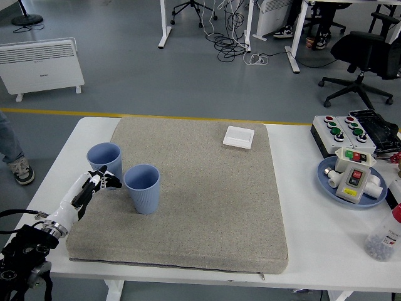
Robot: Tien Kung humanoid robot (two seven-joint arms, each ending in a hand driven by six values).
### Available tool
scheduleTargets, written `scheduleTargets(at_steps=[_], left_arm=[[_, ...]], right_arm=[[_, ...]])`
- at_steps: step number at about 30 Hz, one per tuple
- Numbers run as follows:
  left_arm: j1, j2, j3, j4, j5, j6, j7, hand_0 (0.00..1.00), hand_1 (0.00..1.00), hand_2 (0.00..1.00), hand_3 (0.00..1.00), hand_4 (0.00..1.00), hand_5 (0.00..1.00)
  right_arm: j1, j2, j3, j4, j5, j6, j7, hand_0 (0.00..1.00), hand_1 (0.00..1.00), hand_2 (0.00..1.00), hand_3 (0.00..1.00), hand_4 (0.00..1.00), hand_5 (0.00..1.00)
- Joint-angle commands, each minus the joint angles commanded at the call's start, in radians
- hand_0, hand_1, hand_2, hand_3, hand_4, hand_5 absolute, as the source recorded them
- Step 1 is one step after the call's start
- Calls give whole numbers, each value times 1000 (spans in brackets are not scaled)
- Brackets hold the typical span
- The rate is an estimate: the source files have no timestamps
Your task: Push cup pick cup insert cup
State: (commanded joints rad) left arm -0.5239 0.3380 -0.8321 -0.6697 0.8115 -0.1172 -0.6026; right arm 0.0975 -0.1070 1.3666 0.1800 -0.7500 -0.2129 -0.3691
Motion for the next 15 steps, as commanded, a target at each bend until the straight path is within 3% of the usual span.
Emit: scheduleTargets(at_steps=[2,3,8,10,15], left_arm=[[30,18,-34,-45,22,2,-3,658,530,492,438,527,998],[39,23,-44,-64,27,3,-4,564,520,488,437,529,998],[113,76,-124,-189,79,17,-6,564,520,488,437,529,998],[138,95,-159,-234,97,23,-6,507,510,483,433,532,998],[216,153,-302,-382,157,41,-1,474,512,485,435,554,998]], right_arm=[[1,-1,1,0,2,0,1,678,592,605,582,117,554],[1,-1,1,0,2,0,2,678,592,604,583,117,550],[1,-3,6,0,0,1,2,678,592,604,583,117,550],[1,-3,7,0,1,1,2,678,591,603,583,118,550],[-3,-5,5,0,12,0,4,678,591,603,582,118,549]])
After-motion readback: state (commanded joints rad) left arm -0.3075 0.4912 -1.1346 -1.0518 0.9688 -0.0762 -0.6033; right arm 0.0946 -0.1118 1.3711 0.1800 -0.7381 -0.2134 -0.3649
